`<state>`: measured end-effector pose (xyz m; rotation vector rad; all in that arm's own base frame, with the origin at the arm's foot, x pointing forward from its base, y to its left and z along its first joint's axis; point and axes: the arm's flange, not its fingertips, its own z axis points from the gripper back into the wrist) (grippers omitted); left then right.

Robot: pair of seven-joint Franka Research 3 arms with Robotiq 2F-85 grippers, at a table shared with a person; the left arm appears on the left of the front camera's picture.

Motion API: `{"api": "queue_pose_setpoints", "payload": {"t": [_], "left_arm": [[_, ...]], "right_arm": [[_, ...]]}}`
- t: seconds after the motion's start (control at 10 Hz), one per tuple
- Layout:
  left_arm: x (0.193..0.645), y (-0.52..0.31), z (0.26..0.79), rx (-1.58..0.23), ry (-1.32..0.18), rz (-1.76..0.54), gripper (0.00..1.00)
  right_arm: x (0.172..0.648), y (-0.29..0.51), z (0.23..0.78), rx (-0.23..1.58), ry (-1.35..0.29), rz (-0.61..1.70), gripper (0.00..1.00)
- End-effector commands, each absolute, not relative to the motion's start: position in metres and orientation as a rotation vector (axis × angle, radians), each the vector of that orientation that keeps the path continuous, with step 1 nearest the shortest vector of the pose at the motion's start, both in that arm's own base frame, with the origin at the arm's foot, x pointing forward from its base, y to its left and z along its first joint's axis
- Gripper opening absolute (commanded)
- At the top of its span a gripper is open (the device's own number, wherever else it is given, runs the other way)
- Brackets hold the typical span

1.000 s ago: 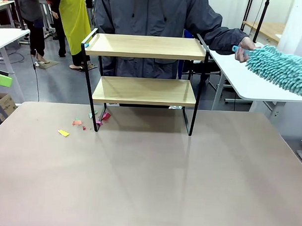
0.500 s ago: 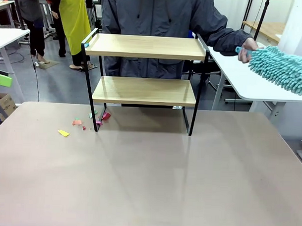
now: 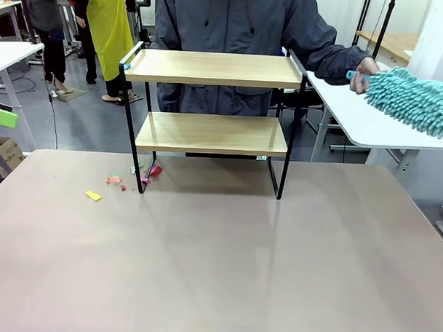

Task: Clean the shelf.
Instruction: Hand the Duster back to the human.

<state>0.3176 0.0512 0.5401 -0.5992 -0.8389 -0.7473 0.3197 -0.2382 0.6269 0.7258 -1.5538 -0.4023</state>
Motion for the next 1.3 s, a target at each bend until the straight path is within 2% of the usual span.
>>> {"api": "queue_pose_setpoints", "payload": {"t": [0.0,1.2], "left_arm": [[0.3166,0.0499,0.5405,-0.611,-0.844,-0.744,1.0],[0.3166,0.0499,0.5405,-0.611,-0.844,-0.744,1.0]], "right_arm": [[0.3181,-0.238,0.6255,0.72,-1.557,-0.402,1.0],[0.3181,-0.238,0.6255,0.72,-1.557,-0.402,1.0]]}}
